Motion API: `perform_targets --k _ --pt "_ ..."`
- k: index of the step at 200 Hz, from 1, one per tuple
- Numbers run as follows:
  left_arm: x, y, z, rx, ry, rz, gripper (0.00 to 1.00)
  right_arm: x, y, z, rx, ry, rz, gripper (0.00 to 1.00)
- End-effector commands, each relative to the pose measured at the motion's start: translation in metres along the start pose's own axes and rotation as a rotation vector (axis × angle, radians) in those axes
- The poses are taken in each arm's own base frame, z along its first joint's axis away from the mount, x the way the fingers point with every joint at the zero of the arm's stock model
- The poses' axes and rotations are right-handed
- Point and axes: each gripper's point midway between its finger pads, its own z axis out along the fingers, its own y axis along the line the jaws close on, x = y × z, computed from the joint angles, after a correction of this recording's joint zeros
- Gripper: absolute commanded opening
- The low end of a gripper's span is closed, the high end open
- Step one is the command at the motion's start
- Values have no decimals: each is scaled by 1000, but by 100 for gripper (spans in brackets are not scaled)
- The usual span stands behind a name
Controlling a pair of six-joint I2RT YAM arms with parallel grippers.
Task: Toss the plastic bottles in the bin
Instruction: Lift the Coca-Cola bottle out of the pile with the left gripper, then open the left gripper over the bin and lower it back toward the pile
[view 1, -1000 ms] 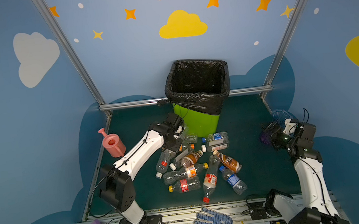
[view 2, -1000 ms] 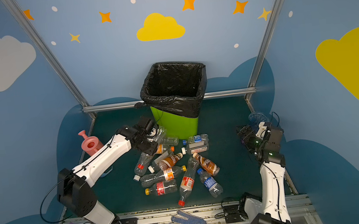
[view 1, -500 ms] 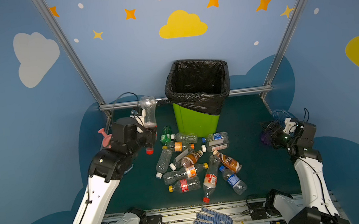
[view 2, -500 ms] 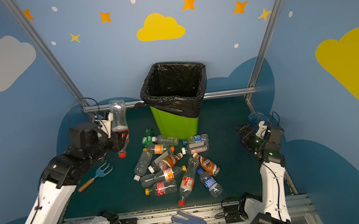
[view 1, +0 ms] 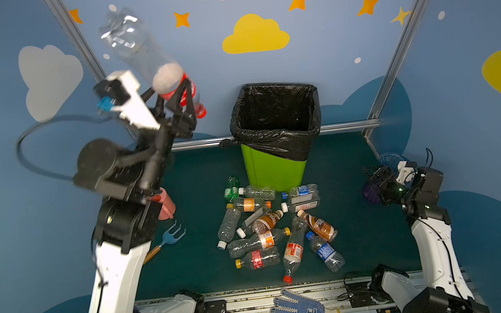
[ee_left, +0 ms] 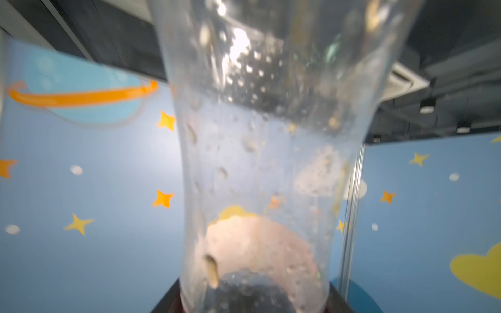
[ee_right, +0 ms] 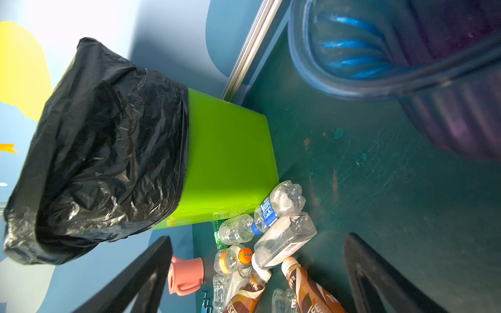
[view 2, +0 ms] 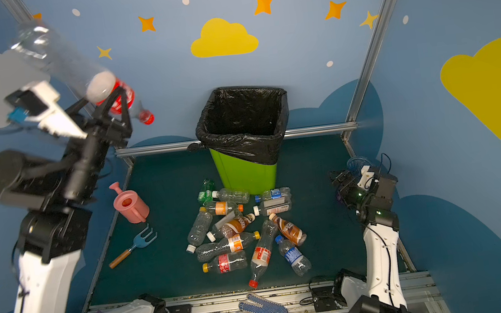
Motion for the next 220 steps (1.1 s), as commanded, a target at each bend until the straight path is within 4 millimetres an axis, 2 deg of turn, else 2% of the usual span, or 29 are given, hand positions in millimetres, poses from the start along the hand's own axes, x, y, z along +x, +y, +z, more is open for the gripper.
perform_targets --k 1,4,6,8,9,13,20,23,25,27,41,45,48,56,57,59,60,65,66,76,100,124,155,188,189,192,193,200,220 --pt "170 -4 84 44 444 -120 69 -4 22 -8 -68 -6 -37 97" --pt "170 -6 88 47 452 -135 73 -3 22 -8 -67 -3 -37 97" --pt "180 -6 91 46 482 -143 75 -2 22 -8 -66 0 -39 97" --pt "168 -10 92 58 458 -143 77 -2 22 -8 -66 2 -40 97" --pt "175 -9 93 57 475 -145 78 -2 22 -8 -64 2 -42 97" --pt "176 -12 98 69 476 -154 81 -1 22 -10 -62 2 -50 97" --pt "151 -21 102 106 400 -154 88 0 21 -11 -57 -1 -60 97" --pt "137 -24 101 117 360 -150 94 0 21 -12 -53 -3 -64 97" --pt "140 -24 104 118 358 -150 98 0 20 -12 -49 -6 -65 97" --pt "131 -26 104 123 327 -147 100 0 19 -13 -45 -9 -66 97" --pt "74 -32 96 134 162 -129 100 0 17 -14 -38 -19 -72 97" --pt "70 -33 97 131 149 -118 100 0 17 -14 -38 -19 -71 97" --pt "55 -35 92 134 116 -108 100 1 16 -14 -38 -18 -71 97" --pt "32 -41 84 145 62 -80 100 2 15 -13 -36 -16 -64 97" --pt "36 -40 84 143 72 -76 100 2 14 -13 -37 -15 -64 97" --pt "28 -42 81 148 49 -71 100 2 14 -13 -36 -15 -62 97" --pt "35 -41 84 143 65 -69 100 2 14 -13 -36 -16 -62 97" --pt "19 -44 76 148 18 -56 100 3 13 -13 -39 -12 -59 97" --pt "24 -44 78 147 23 -53 100 3 13 -13 -39 -13 -58 97" --pt "9 -44 65 146 -20 -36 100 5 11 -12 -39 -9 -52 97" --pt "3 -44 48 143 15 -2 100 10 6 -10 -31 4 -38 97" --pt "9 -41 36 127 63 23 100 15 4 -9 -30 29 -23 97" --pt "42 -23 12 59 134 63 100 23 -2 -11 -7 43 -9 97" --pt "111 14 -26 -75 264 83 100 40 -5 -6 -1 92 -4 97" --pt "108 15 -27 -79 258 82 100 40 -5 -6 -1 95 -4 97" --pt "121 19 -31 -90 287 84 100 43 -5 -5 1 101 -6 97" --pt "118 20 -33 -95 280 83 100 43 -6 -4 2 103 -6 97" --pt "138 29 -42 -124 318 80 100 49 -6 -2 8 120 -8 97" --pt "170 53 -69 -205 383 59 100 64 -5 5 21 161 -18 96"
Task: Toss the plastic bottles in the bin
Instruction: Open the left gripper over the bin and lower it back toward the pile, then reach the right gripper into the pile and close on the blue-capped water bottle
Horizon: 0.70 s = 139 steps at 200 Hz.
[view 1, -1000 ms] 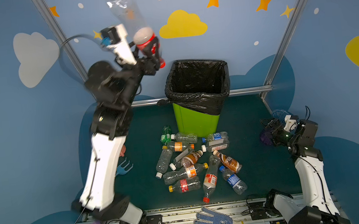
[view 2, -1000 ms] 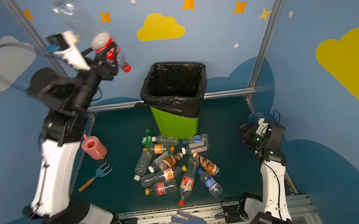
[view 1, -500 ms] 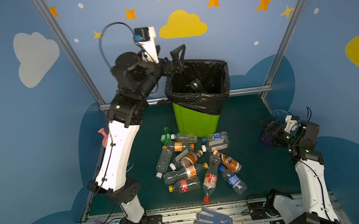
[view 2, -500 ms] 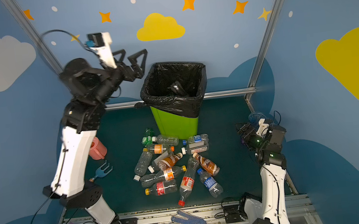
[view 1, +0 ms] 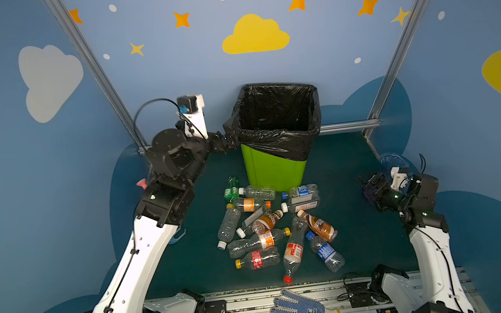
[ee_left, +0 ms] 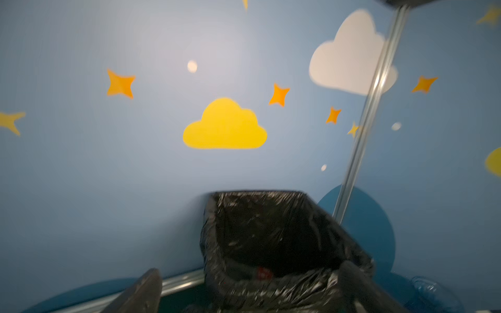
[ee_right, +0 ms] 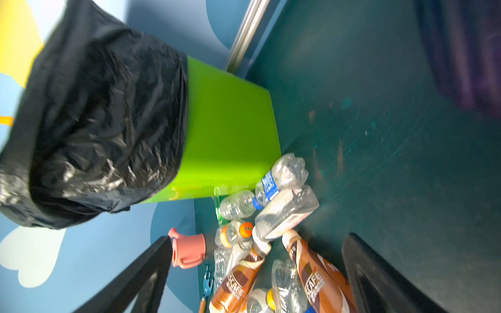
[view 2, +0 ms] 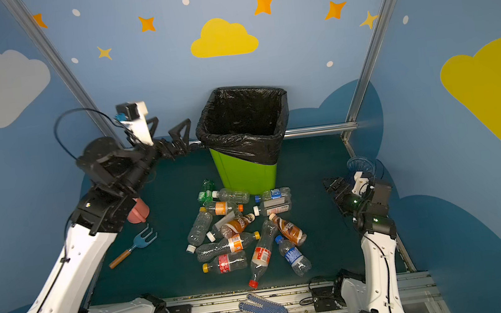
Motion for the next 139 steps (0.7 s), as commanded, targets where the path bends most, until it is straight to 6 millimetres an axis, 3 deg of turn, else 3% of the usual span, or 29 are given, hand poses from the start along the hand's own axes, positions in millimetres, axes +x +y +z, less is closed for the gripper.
perform_targets --k 1,24,64,103,139 --pt "11 29 -27 -110 -16 -42 100 19 -4 8 28 53 -4 96" --pt "73 52 -37 -176 106 -96 100 38 -1 17 46 112 -19 94" --pt "148 78 -63 -267 221 -172 100 79 -13 24 135 232 -52 88" --pt "187 90 -85 -313 271 -227 100 133 -52 12 302 380 -146 85" --pt "203 95 -99 -335 285 -267 100 167 -75 0 348 430 -171 81"
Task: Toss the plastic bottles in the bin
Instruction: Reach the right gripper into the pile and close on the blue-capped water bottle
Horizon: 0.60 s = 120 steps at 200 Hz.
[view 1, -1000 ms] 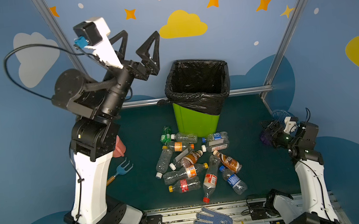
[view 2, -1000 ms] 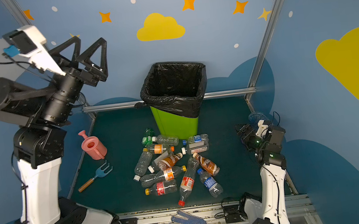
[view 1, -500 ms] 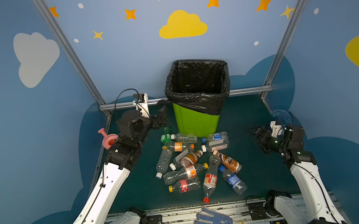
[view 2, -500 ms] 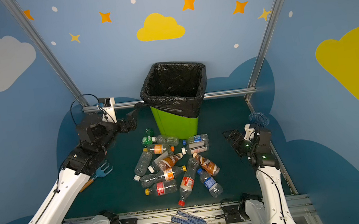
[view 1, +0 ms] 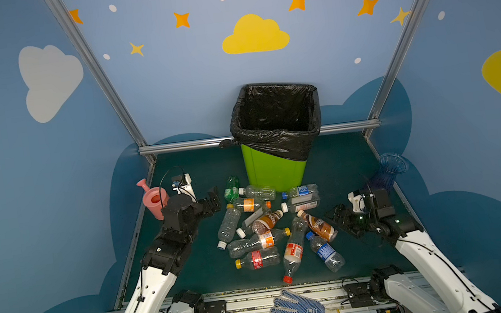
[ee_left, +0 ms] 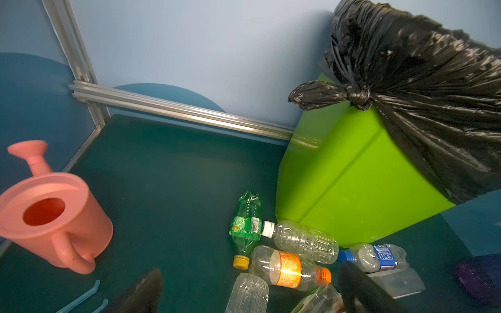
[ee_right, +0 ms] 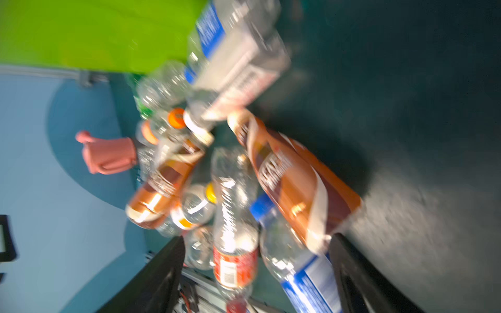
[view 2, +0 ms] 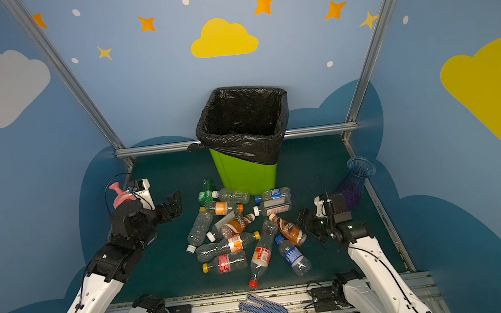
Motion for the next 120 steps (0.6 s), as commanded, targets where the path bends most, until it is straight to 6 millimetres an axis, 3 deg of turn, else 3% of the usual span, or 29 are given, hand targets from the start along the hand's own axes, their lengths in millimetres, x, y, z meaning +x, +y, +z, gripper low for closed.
perform_targets --k 1,47,120 --pt "4 7 -6 -12 -8 -53 100 22 -23 0 91 20 0 81" --pt "19 18 -5 -44 17 -85 100 50 -29 13 132 79 -91 82" --pt "29 30 -11 -76 23 -102 100 66 -31 35 271 181 -283 87"
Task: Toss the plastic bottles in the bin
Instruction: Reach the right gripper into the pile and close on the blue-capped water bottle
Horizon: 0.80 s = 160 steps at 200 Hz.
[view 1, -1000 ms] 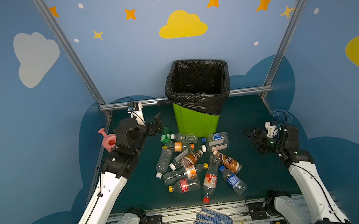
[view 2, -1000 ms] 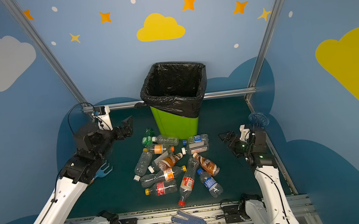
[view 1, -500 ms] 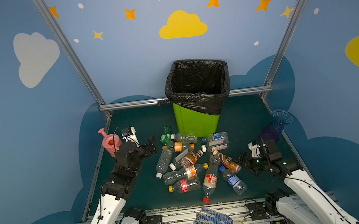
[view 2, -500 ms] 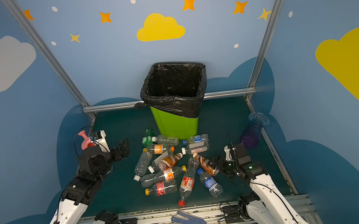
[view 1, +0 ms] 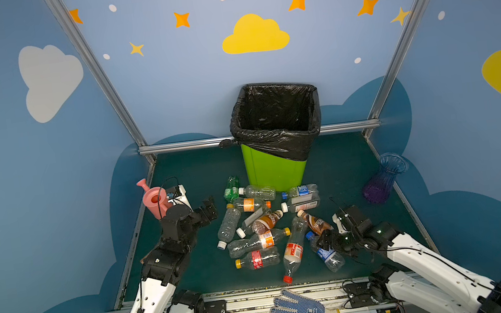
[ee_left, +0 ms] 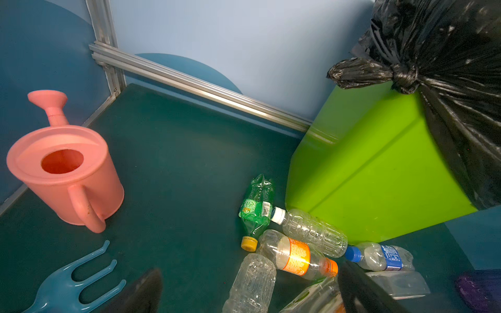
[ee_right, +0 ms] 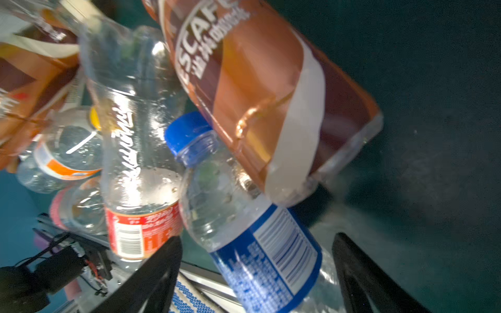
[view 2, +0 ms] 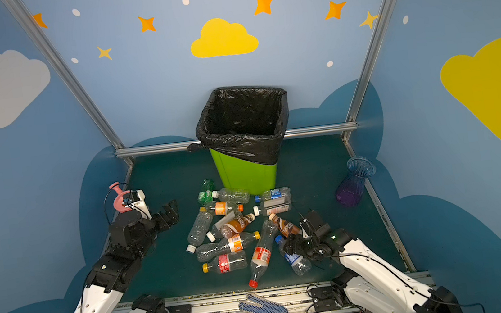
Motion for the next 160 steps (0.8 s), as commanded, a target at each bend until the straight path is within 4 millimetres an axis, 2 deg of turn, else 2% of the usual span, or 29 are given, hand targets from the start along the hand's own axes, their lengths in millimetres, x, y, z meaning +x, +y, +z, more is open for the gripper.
perform_targets --k 1,114,133,137,160 --pt "4 8 -3 -27 3 -13 100 -9 4 -1 52 -25 -68 87" --pt "11 18 -7 -45 7 -23 100 1 12 16 224 81 -232 87" --pt "12 19 -7 -50 9 -23 100 7 7 22 268 119 -255 87" --pt "12 20 -8 -50 9 -24 100 3 15 20 256 110 -263 87" --pt "14 22 -9 -56 9 -25 100 6 15 24 284 135 -290 84"
